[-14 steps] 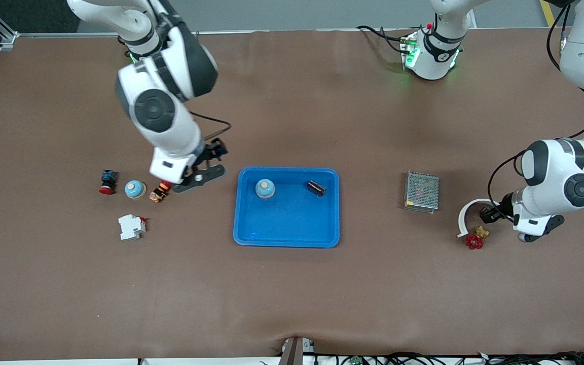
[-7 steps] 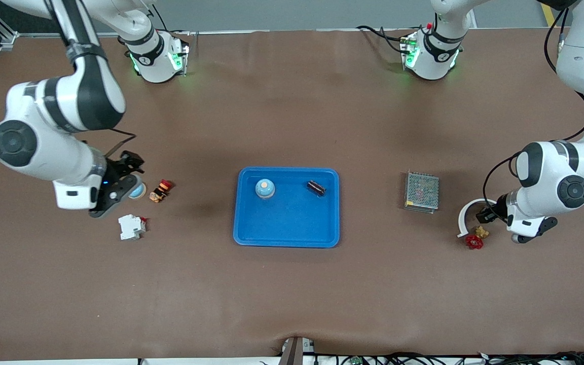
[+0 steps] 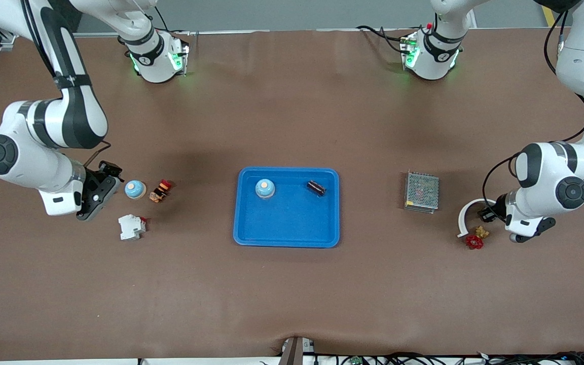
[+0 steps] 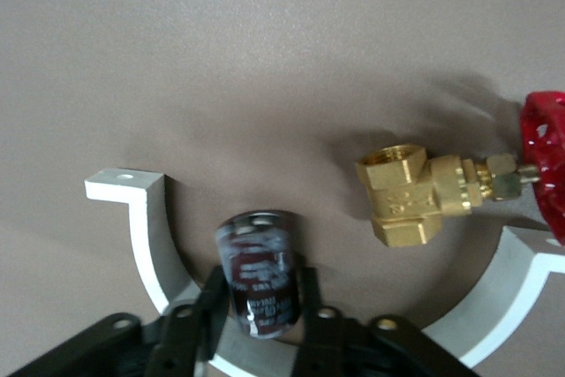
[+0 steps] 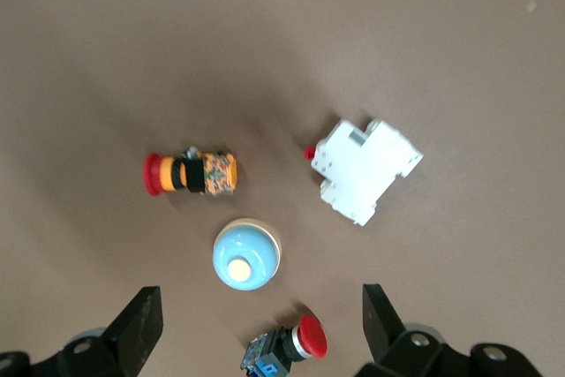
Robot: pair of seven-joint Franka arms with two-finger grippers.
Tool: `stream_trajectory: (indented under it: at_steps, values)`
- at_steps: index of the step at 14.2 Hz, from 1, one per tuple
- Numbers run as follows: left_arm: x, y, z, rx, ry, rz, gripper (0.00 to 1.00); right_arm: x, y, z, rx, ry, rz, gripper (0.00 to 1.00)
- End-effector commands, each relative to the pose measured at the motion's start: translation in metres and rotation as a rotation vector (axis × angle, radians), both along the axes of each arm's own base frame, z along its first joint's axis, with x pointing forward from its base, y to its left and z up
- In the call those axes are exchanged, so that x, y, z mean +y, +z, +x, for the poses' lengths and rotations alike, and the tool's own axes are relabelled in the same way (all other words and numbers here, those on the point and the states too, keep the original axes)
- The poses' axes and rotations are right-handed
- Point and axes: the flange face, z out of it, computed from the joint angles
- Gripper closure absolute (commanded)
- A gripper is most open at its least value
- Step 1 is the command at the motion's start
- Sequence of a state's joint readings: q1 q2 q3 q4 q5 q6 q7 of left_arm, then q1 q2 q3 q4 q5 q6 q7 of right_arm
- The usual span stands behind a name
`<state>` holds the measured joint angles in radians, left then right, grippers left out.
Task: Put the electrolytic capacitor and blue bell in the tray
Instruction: 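Grasp the second bell with the right gripper while the left gripper grasps a capacitor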
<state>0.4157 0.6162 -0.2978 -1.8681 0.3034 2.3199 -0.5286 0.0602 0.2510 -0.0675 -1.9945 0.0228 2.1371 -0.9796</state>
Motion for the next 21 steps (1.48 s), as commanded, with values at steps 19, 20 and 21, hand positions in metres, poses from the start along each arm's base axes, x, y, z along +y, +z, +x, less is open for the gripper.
stream_trajectory:
  at_steps: [19, 20, 21]
  values:
    - [-0.175, 0.160, 0.050, -0.164, -0.132, -0.082, 1.00, -0.027, -0.123, -0.065, -0.097, 0.030, -0.008, 0.00]
    - [-0.190, 0.163, 0.048, -0.167, -0.149, -0.091, 1.00, -0.026, -0.124, -0.066, -0.092, 0.032, -0.007, 0.00]
    - [-0.207, 0.165, 0.047, -0.170, -0.171, -0.100, 1.00, -0.025, -0.126, -0.066, -0.089, 0.033, -0.007, 0.00]
